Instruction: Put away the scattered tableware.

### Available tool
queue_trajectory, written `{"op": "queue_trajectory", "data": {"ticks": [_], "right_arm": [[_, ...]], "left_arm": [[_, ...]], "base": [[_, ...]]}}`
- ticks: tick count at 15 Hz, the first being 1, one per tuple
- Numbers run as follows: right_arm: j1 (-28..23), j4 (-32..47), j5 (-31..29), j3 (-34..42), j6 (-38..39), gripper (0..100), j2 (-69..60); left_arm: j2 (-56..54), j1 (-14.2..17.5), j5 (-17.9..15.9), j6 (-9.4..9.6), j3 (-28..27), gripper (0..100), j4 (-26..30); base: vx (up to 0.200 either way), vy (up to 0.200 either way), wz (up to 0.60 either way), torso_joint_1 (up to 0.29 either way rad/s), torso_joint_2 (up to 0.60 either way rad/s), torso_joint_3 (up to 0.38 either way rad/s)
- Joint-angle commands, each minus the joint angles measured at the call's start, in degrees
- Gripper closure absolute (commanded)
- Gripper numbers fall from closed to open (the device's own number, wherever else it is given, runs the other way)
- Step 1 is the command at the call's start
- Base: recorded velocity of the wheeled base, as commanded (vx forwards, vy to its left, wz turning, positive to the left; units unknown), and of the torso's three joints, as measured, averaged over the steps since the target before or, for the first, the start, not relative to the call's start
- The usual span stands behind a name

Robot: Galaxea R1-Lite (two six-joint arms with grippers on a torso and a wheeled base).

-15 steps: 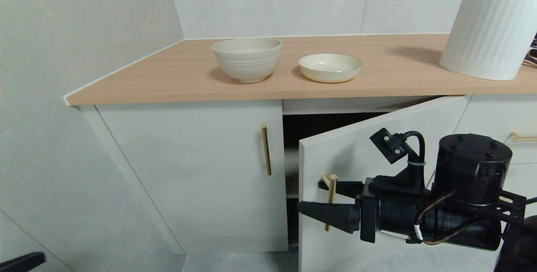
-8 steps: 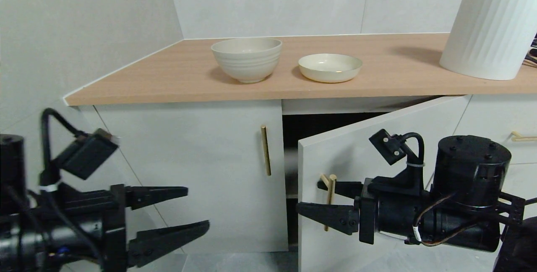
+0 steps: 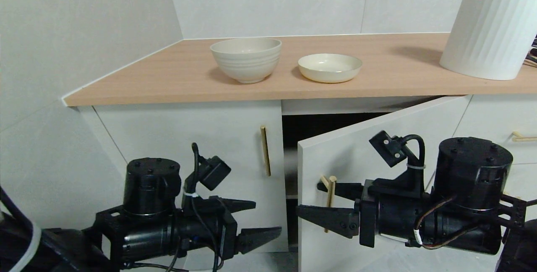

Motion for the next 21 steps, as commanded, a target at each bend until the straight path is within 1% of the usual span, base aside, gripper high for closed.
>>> {"op": "queue_trajectory", "data": {"ticks": [1, 2, 4, 6, 7, 8, 10, 11, 12, 13, 14, 15, 17, 18, 19, 21], "right_arm": [[0.03, 0.16, 0.12, 0.08, 0.1, 0, 0.49], [0.03, 0.16, 0.12, 0.08, 0.1, 0, 0.49], [0.03, 0.16, 0.03, 0.08, 0.01, 0, 0.49], [0.03, 0.16, 0.03, 0.08, 0.01, 0, 0.84], [0.03, 0.16, 0.03, 0.08, 0.01, 0, 0.93], [0.03, 0.07, 0.03, 0.17, 0.01, 0, 0.84], [0.03, 0.07, -0.05, 0.61, -0.08, 0, 0.49], [0.03, 0.07, -0.14, 0.61, -0.16, 0, 0.49], [0.03, 0.07, -0.23, 0.61, -0.34, 0, 0.49], [0.03, 0.07, -0.23, 0.61, -0.34, 0, 0.31], [0.03, 0.07, -0.23, 0.7, -0.34, 0, 0.22], [0.03, 0.07, -0.23, 0.96, -0.34, 0, -0.04], [0.03, 0.07, -0.14, 1.49, -0.43, 0, -0.13], [0.03, 0.07, -0.14, 2.02, -0.43, 0, -0.22], [0.03, 0.07, -0.05, 2.11, -0.51, 0, -0.22], [0.03, 0.07, -0.14, 2.72, -1.57, 0, -0.3]], "left_arm": [[3.39, -2.09, 1.46, -1.13, 0.75, 0, -0.93], [3.21, -2.27, 1.55, -1.22, 0.66, 100, -1.02], [3.21, -2.27, 1.64, -1.31, 0.31, 100, -2.07], [3.57, -2.27, 1.64, -1.4, 0.31, 100, -4.09], [4.09, -2.27, 1.64, -1.75, -0.13, 100, -5.76], [4.44, -2.27, 1.64, -3.07, -1.19, 100, -7.7], [5.59, -2.27, 1.55, -7.72, -1.89, 100, -12.0], [7.43, -2.27, 1.55, -9.48, -3.03, 100, -14.99], [9.45, -2.27, 1.55, -10.01, -4.35, 100, -17.89], [11.56, -2.27, 1.55, -10.01, -6.81, 100, -19.21], [12.62, -2.18, 1.55, -10.01, -8.39, 100, -19.21], [15.61, -1.83, 1.55, -10.01, -12.7, 100, -19.03], [18.51, -2.27, 1.99, -9.83, -15.95, 100, -19.47], [19.12, -4.02, 4.1, -8.87, -16.39, 100, -19.82], [19.56, -4.46, 6.56, -8.43, -16.57, 100, -20.53], [20.27, -4.9, 7.18, -8.34, -16.57, 100, -22.46]], "base": [[0.0, 0.0, 0.0, 0.0, 0.0, 0.0], [0.0, 0.0, 0.0, 0.0, 0.0, 0.0], [0.0, 0.0, 0.0, 0.0, 0.0, 0.0], [0.0, 0.0, 0.0, 0.0, 0.0, 0.0], [0.0, 0.0, 0.0, 0.0, 0.0, 0.0], [0.0, 0.0, 0.0, 0.0, 0.0, 0.0], [0.0, 0.0, 0.0, 0.0, 0.0, 0.0], [0.0, 0.0, 0.0, 0.0, 0.0, 0.0], [0.0, 0.0, 0.0, 0.0, 0.0, 0.0], [0.0, 0.0, 0.0, 0.0, 0.0, 0.0], [0.0, 0.0, 0.0, 0.0, 0.0, 0.0], [0.0, 0.0, 0.0, 0.0, 0.0, 0.0], [0.0, 0.0, 0.0, 0.0, 0.0, 0.0], [0.0, 0.0, 0.0, 0.0, 0.0, 0.0], [0.0, 0.0, 0.0, 0.0, 0.0, 0.0], [0.0, 0.0, 0.0, 0.0, 0.0, 0.0]]}}
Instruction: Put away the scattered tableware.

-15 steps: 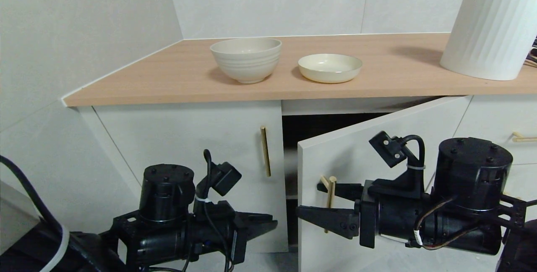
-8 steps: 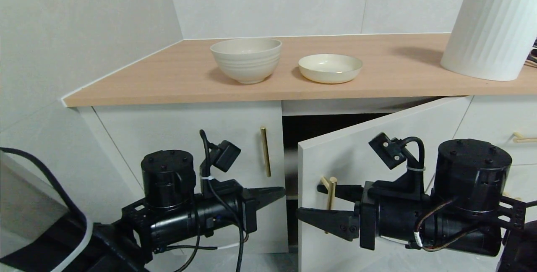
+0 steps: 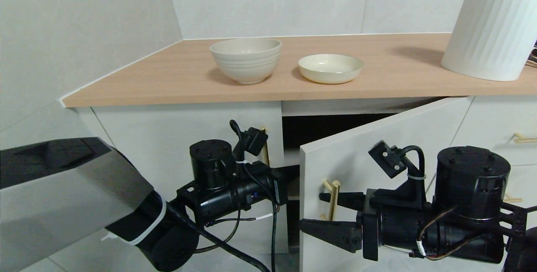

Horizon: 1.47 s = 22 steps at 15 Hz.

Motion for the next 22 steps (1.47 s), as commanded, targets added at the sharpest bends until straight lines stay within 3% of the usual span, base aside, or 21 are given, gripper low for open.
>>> {"op": "queue_trajectory", "data": {"ticks": [1, 5, 8, 11, 16, 22], "right_arm": [[-0.09, -0.15, -0.3, 0.45, -0.62, 0, -0.12], [-2.99, -0.15, -1.1, 1.33, -2.82, 0, -0.56], [-6.25, 0.29, -5.05, 1.76, -6.78, 0, -1.62], [-8.44, 1.43, -4.96, 2.64, -8.27, 0, -5.31], [-8.0, 27.98, -4.7, 3.96, -8.27, 0, -26.23], [-7.83, 36.59, -4.87, 4.58, -8.01, 0, -34.66]], "left_arm": [[1.48, -0.72, 0.1, -0.08, -0.23, 100, -0.78], [1.31, -2.74, 0.36, -0.08, -0.06, 100, -1.92], [1.31, -3.09, 0.36, -0.08, -0.06, 100, -2.01], [1.22, -3.09, 0.36, -0.08, -0.23, 100, -2.01], [0.52, -3.09, 0.27, -0.34, -0.23, 100, -2.01], [-0.8, -3.71, 0.36, -0.52, 0.3, 100, -1.84]], "base": [[0.0, 0.0, 0.0, 0.0, 0.0, 0.0], [0.0, 0.0, 0.0, 0.0, 0.0, 0.0], [0.0, 0.0, 0.0, 0.0, 0.0, 0.0], [0.0, 0.0, 0.0, 0.0, 0.0, 0.0], [0.0, 0.0, 0.0, 0.0, 0.0, 0.0], [0.0, 0.0, 0.0, 0.0, 0.0, 0.0]]}}
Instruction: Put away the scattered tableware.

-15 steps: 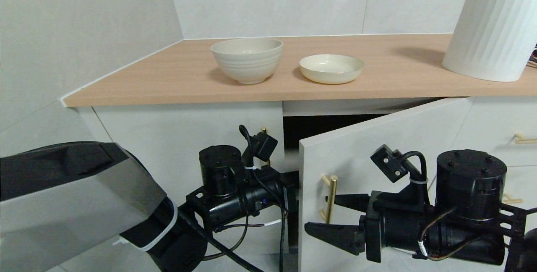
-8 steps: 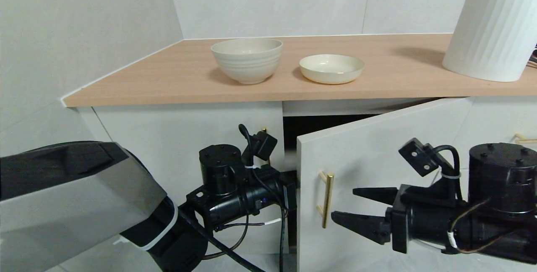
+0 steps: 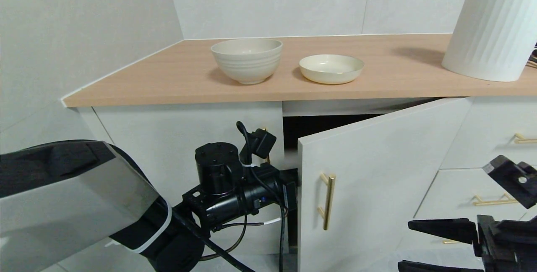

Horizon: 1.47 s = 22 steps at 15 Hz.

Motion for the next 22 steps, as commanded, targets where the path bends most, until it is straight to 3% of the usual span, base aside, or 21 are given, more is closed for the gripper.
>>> {"op": "queue_trajectory", "data": {"ticks": [1, 4, 10, 12, 16, 20, 22], "right_arm": [[0.03, 0.02, -0.01, 0.18, -0.01, 0, -2.86], [0.03, 0.02, -0.01, 0.44, -0.01, 0, -2.6], [0.03, 0.02, -0.01, 0.71, -0.01, 0, -2.95], [0.03, 0.02, -0.01, 0.97, -0.1, 0, -2.95], [0.03, 0.02, -0.01, 1.06, -0.19, 0, -2.95], [-0.05, 0.02, -0.01, 1.06, -0.19, 0, -2.86], [-0.05, 0.02, -0.01, 1.06, -0.19, 0, -2.86]], "left_arm": [[-0.45, -0.11, -0.03, -0.05, 0.05, 100, -0.04], [-0.27, -0.55, -0.03, -0.05, 0.14, 100, 0.13], [0.17, -0.55, -0.03, -0.14, -0.12, 100, 0.22], [0.61, -0.73, -0.12, -0.14, -0.65, 100, 0.22], [1.31, -0.99, -0.03, -0.14, -3.9, 100, 2.68], [1.84, -0.99, -0.29, -0.14, -10.58, 100, 9.19], [3.07, -1.17, -0.29, -0.14, -11.2, 100, 9.19]], "base": [[0.0, 0.0, 0.0, 0.0, 0.0, 0.0], [0.0, 0.0, 0.0, 0.0, 0.0, 0.0], [-0.2, 0.0, 0.0, 0.001, 0.0, 0.005], [0.0, 0.0, 0.0, 0.0, 0.0, 0.0], [0.0, 0.0, 0.0, 0.0, 0.0, 0.0], [0.0, 0.0, 0.0, 0.0, 0.0, 0.0], [-0.1, 0.0, 0.0, -0.001, 0.0, 0.004]]}}
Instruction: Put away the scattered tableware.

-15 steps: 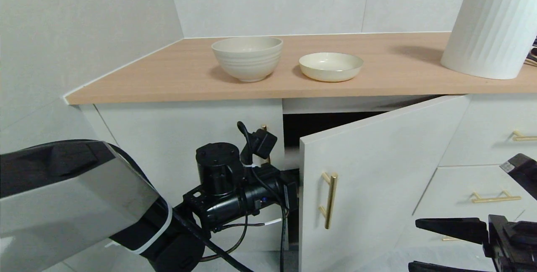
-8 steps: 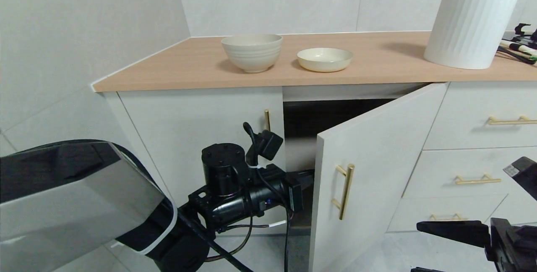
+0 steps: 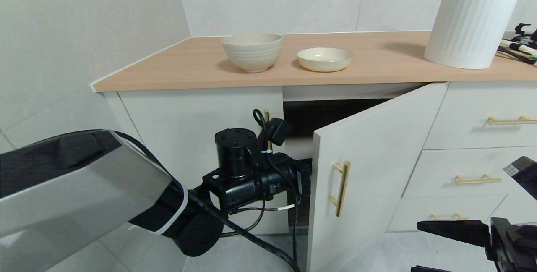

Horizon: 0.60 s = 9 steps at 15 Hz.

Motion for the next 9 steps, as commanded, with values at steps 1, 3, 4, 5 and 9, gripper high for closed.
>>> {"op": "queue_trajectory", "data": {"ticks": [1, 3, 4, 5, 9], "right_arm": [[0.03, -0.01, 0.01, 0.01, -0.03, 0, 0.09], [0.03, -0.01, 0.01, 0.01, -0.03, 0, -0.26], [0.03, -0.01, 0.01, 0.01, -0.03, 0, -0.26], [0.03, -0.01, 0.01, 0.01, -0.03, 0, -0.26], [0.03, -0.01, 0.1, 0.01, -0.03, 0, -0.35]], "left_arm": [[1.06, -0.39, -0.04, -0.01, -0.9, 100, 0.01], [0.88, -0.39, 0.05, -0.01, -1.08, 100, 0.01], [0.88, -0.48, 0.05, -0.01, -1.26, 100, 0.01], [1.06, -0.48, 0.05, -0.01, -1.7, 100, 0.01], [1.76, -1.45, 0.32, -0.01, -2.93, 100, 0.71]], "base": [[-0.2, 0.0, 0.0, 0.007, 0.0, -0.002], [-0.2, 0.0, 0.0, 0.005, 0.01, -0.005], [0.0, 0.0, 0.0, 0.0, 0.0, 0.0], [0.0, 0.0, 0.0, 0.0, 0.0, 0.0], [0.0, 0.0, 0.0, 0.0, 0.0, 0.0]]}}
